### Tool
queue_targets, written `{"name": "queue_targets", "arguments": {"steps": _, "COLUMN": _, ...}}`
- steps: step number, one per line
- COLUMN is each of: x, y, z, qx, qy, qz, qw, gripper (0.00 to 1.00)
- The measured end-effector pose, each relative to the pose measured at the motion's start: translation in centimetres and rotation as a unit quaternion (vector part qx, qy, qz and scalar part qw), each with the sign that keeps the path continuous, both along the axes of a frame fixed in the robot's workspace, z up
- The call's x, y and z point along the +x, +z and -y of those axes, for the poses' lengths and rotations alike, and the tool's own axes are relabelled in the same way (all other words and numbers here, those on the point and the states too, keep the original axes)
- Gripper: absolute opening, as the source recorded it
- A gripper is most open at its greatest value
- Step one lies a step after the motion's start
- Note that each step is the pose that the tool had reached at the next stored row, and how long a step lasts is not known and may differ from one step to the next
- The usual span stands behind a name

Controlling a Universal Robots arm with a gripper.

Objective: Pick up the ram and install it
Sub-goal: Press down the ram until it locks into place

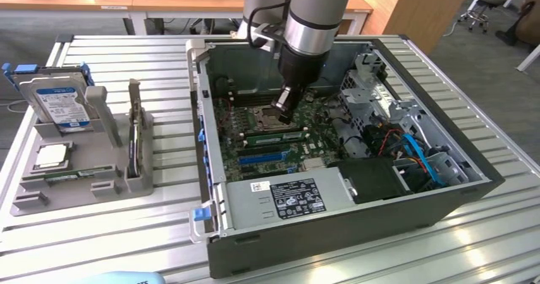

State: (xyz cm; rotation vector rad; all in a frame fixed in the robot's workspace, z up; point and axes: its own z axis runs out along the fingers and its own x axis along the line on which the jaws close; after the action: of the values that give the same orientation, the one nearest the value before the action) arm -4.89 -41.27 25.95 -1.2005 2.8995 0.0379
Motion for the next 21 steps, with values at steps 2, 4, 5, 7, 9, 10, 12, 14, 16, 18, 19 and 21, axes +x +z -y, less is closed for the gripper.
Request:
{"name": "queue_targets", "arguments": {"steps": 2, "x": 0.0, "y": -0.01, "z": 0.0, "qx": 0.0, "qy": -0.016, "qz": 0.0, "qw": 0.9999, "gripper": 0.1}}
{"name": "queue_targets", "arguments": {"steps": 4, "x": 0.0, "y": -0.02, "z": 0.0, "qx": 0.0, "qy": -0.031, "qz": 0.0, "qw": 0.9995, "gripper": 0.1}}
{"name": "queue_targets", "arguments": {"steps": 5, "x": 0.0, "y": -0.03, "z": 0.0, "qx": 0.0, "qy": -0.039, "qz": 0.0, "qw": 0.9992, "gripper": 0.1}}
{"name": "queue_targets", "arguments": {"steps": 7, "x": 0.0, "y": -0.04, "z": 0.0, "qx": 0.0, "qy": -0.054, "qz": 0.0, "qw": 0.9985, "gripper": 0.1}}
{"name": "queue_targets", "arguments": {"steps": 9, "x": 0.0, "y": -0.05, "z": 0.0, "qx": 0.0, "qy": -0.069, "qz": 0.0, "qw": 0.9976, "gripper": 0.1}}
{"name": "queue_targets", "arguments": {"steps": 10, "x": 0.0, "y": -0.06, "z": 0.0, "qx": 0.0, "qy": -0.077, "qz": 0.0, "qw": 0.997, "gripper": 0.1}}
{"name": "queue_targets", "arguments": {"steps": 12, "x": 0.0, "y": -0.07, "z": 0.0, "qx": 0.0, "qy": -0.093, "qz": 0.0, "qw": 0.9957, "gripper": 0.1}}
{"name": "queue_targets", "arguments": {"steps": 14, "x": 0.0, "y": -0.08, "z": 0.0, "qx": 0.0, "qy": -0.108, "qz": 0.0, "qw": 0.9942, "gripper": 0.1}}
{"name": "queue_targets", "arguments": {"steps": 16, "x": 0.0, "y": -0.09, "z": 0.0, "qx": 0.0, "qy": -0.122, "qz": 0.0, "qw": 0.9925, "gripper": 0.1}}
{"name": "queue_targets", "arguments": {"steps": 18, "x": 0.0, "y": -0.1, "z": 0.0, "qx": 0.0, "qy": -0.137, "qz": 0.0, "qw": 0.9906, "gripper": 0.1}}
{"name": "queue_targets", "arguments": {"steps": 19, "x": 0.0, "y": -0.1, "z": 0.0, "qx": -0.0001, "qy": -0.144, "qz": 0.0, "qw": 0.9896, "gripper": 0.1}}
{"name": "queue_targets", "arguments": {"steps": 21, "x": 0.0, "y": -0.11, "z": 0.0, "qx": -0.0001, "qy": -0.158, "qz": 0.0001, "qw": 0.9874, "gripper": 0.1}}
